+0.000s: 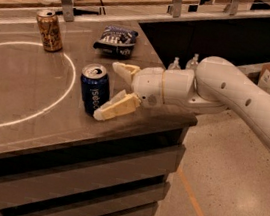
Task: Move pepsi can near orange can
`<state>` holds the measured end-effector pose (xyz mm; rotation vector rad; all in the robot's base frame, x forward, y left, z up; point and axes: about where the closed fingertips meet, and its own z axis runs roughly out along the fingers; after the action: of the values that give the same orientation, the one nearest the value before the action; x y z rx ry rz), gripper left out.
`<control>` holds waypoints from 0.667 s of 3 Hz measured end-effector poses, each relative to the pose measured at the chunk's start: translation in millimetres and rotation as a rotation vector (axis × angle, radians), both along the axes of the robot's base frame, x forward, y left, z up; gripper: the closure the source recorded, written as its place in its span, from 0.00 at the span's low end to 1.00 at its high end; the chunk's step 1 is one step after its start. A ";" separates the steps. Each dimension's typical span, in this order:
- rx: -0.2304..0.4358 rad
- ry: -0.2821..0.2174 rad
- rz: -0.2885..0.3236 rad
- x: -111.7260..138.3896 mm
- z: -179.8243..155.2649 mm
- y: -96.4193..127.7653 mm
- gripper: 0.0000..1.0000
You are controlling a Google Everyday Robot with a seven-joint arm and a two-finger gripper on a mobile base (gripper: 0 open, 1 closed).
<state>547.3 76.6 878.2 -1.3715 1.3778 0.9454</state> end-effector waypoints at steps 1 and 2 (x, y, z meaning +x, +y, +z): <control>0.022 0.006 0.024 -0.3 0.2 8.8 0.33; 0.011 0.007 0.030 -1.0 2.1 9.5 0.57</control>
Offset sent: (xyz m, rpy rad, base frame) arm 0.0005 0.0042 0.0040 -0.0053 0.0082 0.0242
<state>546.3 86.0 880.3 -1.3849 1.3593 0.9768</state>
